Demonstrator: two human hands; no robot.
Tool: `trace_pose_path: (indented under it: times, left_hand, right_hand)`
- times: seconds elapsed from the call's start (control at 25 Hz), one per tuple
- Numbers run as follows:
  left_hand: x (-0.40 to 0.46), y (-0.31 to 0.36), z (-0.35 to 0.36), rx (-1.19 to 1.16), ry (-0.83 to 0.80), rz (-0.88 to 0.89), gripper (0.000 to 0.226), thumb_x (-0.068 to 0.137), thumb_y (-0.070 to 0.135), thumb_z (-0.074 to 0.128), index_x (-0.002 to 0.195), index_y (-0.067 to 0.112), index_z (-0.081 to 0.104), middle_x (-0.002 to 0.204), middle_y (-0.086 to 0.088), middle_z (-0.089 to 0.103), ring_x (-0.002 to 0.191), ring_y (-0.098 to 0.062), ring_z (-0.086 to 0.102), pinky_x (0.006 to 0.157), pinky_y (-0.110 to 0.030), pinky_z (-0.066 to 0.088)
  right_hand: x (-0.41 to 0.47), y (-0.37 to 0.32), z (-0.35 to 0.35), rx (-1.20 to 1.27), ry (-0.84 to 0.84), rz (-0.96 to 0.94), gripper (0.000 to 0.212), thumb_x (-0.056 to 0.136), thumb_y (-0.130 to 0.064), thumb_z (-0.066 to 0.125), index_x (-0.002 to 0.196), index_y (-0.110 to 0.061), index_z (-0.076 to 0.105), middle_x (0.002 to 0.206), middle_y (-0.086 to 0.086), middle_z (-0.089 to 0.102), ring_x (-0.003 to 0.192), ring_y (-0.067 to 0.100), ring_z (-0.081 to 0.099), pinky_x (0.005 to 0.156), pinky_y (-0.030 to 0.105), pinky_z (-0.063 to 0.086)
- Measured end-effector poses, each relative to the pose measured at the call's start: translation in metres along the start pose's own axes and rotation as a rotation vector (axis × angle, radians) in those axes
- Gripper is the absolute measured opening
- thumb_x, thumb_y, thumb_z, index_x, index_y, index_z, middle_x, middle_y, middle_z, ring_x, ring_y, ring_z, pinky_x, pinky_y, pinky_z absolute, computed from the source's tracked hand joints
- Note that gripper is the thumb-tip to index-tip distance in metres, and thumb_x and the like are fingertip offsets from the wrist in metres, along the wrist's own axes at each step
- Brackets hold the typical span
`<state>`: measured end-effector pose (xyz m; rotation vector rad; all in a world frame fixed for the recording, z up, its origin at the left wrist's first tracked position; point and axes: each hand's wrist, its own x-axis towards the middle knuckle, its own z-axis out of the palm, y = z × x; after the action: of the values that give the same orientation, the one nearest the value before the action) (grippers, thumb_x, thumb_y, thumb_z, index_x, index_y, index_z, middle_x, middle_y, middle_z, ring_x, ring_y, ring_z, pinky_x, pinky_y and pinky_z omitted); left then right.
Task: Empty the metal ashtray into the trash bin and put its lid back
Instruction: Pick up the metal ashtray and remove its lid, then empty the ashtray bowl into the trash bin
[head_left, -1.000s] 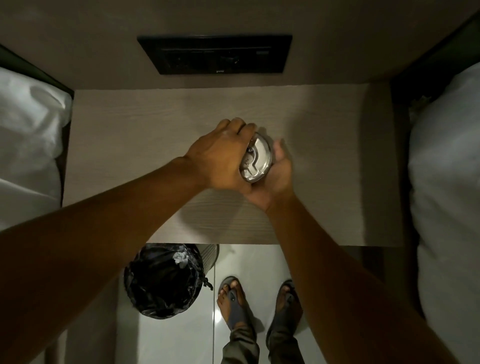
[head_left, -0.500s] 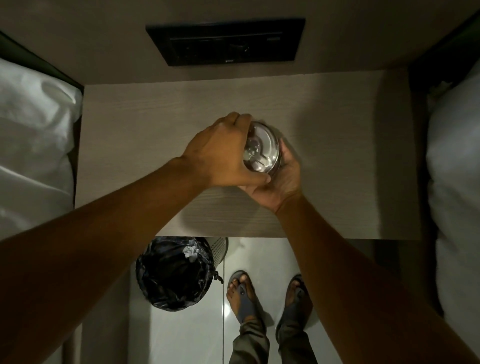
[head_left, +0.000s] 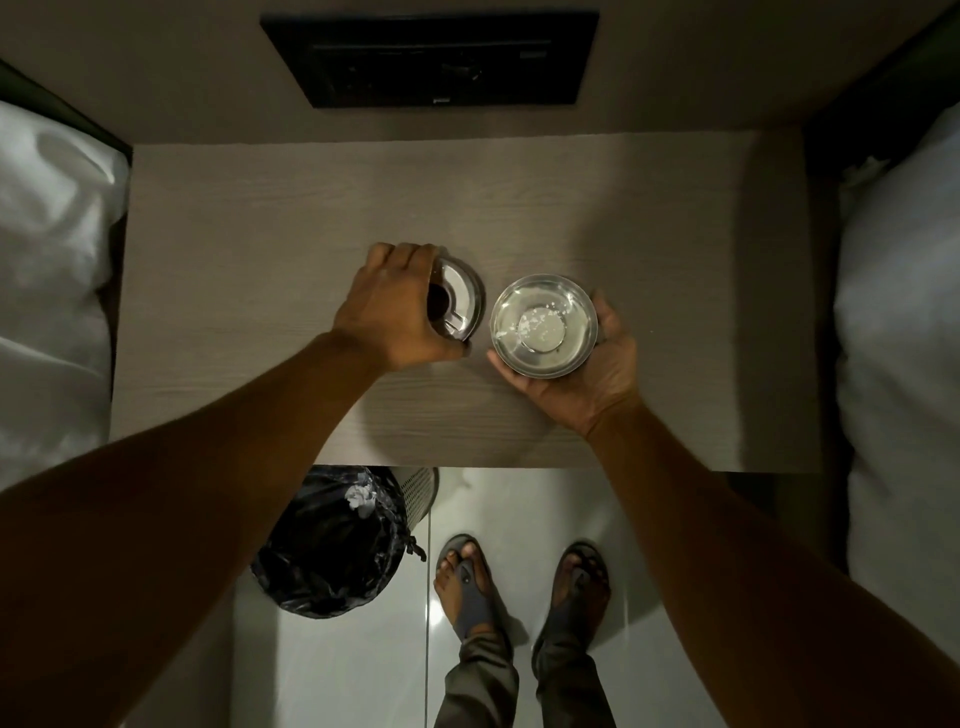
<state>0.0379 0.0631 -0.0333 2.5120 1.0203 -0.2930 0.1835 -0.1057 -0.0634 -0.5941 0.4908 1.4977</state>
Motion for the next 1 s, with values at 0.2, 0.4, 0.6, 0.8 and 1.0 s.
trace_pose_path:
  times: [0.2,0.4,0.6,0.8,1.0]
  left_hand:
    - [0.014,0.007,0.004,0.012,-0.059,0.073,0.121,0.051,0.061,0.091,0.149,0.011,0.041,0.15,-0.01,0.04,0.134,-0.034,0.033,0.107,-0.046,0.039]
    - [0.015,0.004,0.006,0.015,-0.08,0.072,0.121,0.052,0.062,0.091,0.149,0.012,0.041,0.151,-0.01,0.037,0.136,-0.034,0.031,0.109,-0.048,0.039]
    - [0.011,0.004,0.005,0.018,-0.085,0.084,0.127,0.053,0.064,0.09,0.153,0.011,0.035,0.153,-0.01,0.035,0.138,-0.034,0.03,0.111,-0.048,0.038]
    - [-0.006,-0.019,-0.003,-0.025,-0.053,0.078,0.118,0.063,0.072,0.078,0.153,0.013,0.029,0.155,-0.012,0.035,0.138,-0.035,0.032,0.111,-0.052,0.036]
    - [-0.033,-0.062,-0.013,0.071,-0.032,0.039,0.114,0.078,0.082,0.054,0.158,0.01,0.015,0.161,-0.017,0.025,0.142,-0.039,0.028,0.113,-0.057,0.031]
  right_hand:
    - [-0.002,-0.005,-0.001,0.042,-0.021,0.02,0.07,0.09,-0.063,0.047,0.125,-0.004,0.063,0.121,0.026,0.07,0.105,0.045,0.07,0.081,0.062,0.058]
    - [-0.004,-0.004,0.002,0.074,-0.047,0.05,0.07,0.091,-0.061,0.048,0.128,-0.003,0.061,0.123,0.028,0.068,0.107,0.047,0.068,0.081,0.062,0.057]
    - [-0.005,0.0,0.003,0.072,-0.037,0.062,0.075,0.087,-0.06,0.054,0.137,-0.004,0.055,0.133,0.029,0.062,0.114,0.048,0.065,0.084,0.062,0.056]
    - [-0.009,0.0,0.001,0.03,-0.014,0.056,0.077,0.089,-0.064,0.049,0.141,-0.008,0.053,0.141,0.024,0.057,0.127,0.043,0.057,0.094,0.058,0.053]
    - [-0.018,0.003,0.002,0.004,-0.012,0.08,0.08,0.089,-0.067,0.046,0.146,-0.011,0.048,0.147,0.022,0.052,0.136,0.041,0.048,0.096,0.055,0.048]
